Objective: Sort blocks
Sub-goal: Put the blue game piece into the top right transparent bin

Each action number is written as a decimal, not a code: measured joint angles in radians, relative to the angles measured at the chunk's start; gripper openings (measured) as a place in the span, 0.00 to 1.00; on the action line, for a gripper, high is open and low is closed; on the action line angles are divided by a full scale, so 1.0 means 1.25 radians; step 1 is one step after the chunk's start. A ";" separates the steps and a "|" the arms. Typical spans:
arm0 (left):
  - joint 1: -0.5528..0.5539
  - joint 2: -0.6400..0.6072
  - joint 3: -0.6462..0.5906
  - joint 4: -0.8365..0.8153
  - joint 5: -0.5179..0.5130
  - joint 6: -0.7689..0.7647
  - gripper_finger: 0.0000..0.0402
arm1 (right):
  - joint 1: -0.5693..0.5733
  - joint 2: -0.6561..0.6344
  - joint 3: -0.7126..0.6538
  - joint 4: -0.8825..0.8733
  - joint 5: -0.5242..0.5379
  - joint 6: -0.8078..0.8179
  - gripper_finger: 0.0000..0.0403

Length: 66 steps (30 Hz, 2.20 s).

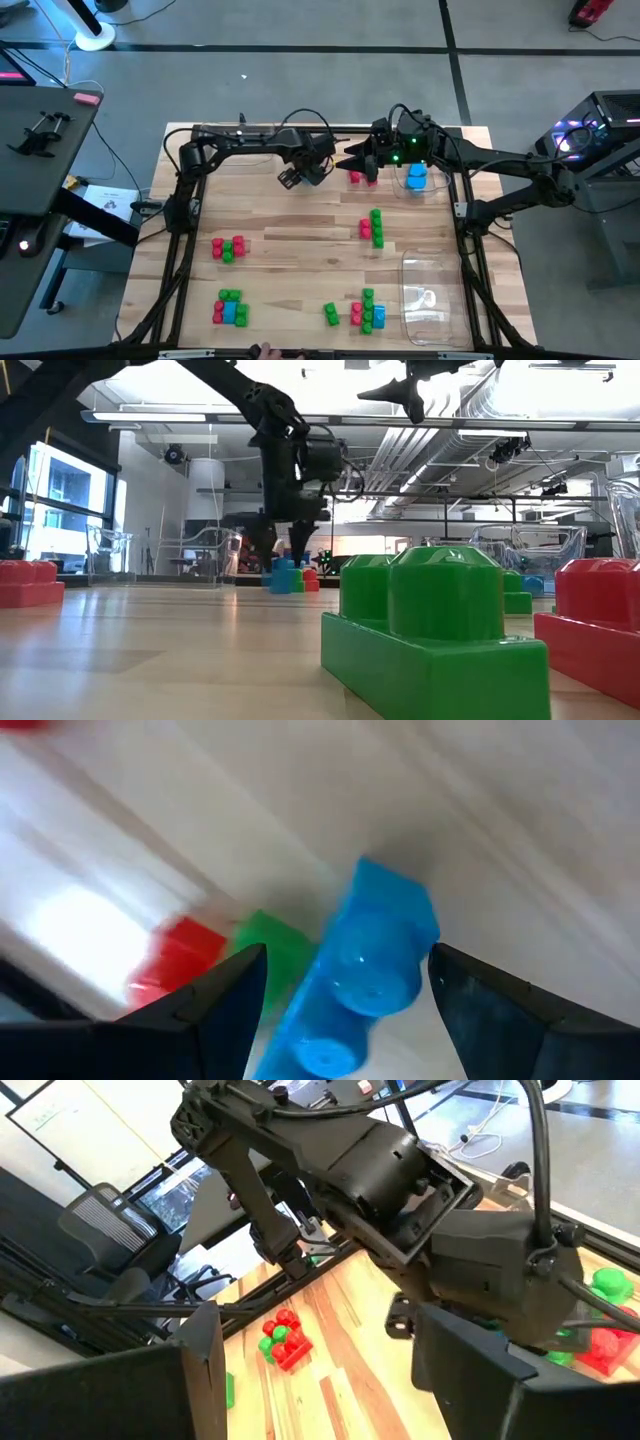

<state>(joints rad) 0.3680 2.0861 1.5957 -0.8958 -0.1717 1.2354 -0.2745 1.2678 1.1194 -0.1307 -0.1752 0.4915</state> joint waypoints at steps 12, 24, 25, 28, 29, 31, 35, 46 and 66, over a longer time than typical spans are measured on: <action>-0.002 0.040 0.000 -0.007 -0.015 0.007 0.66 | 0.000 0.000 0.000 -0.001 0.000 0.025 0.53; -0.002 0.065 0.000 0.005 -0.006 -0.015 0.65 | 0.000 0.000 0.000 -0.001 0.000 0.049 0.53; -0.002 0.065 0.000 0.005 -0.004 -0.014 0.64 | 0.000 0.000 0.000 -0.001 0.000 0.050 0.53; -0.002 0.065 0.000 0.006 0.004 0.004 0.58 | 0.000 0.000 0.000 -0.001 0.000 0.064 0.53; -0.002 0.065 0.000 0.005 0.004 0.009 0.56 | 0.000 0.000 0.000 -0.001 0.000 0.064 0.53; -0.002 0.065 0.000 0.005 0.003 0.012 0.49 | 0.000 0.000 0.000 -0.001 0.000 0.064 0.53; -0.004 0.065 0.000 0.005 0.002 0.008 0.32 | 0.000 0.000 0.000 -0.001 0.000 0.064 0.53; -0.049 0.054 0.006 0.001 0.001 -0.082 0.27 | 0.000 0.000 0.000 0.006 -0.001 0.054 0.53; 0.008 -0.335 0.040 0.117 0.398 -0.542 0.29 | 0.012 -0.155 0.000 0.343 -0.103 -0.012 0.53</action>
<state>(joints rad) 0.3776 1.6669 1.6459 -0.7498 0.3255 0.5577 -0.2597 1.0740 1.1191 0.2984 -0.3042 0.4759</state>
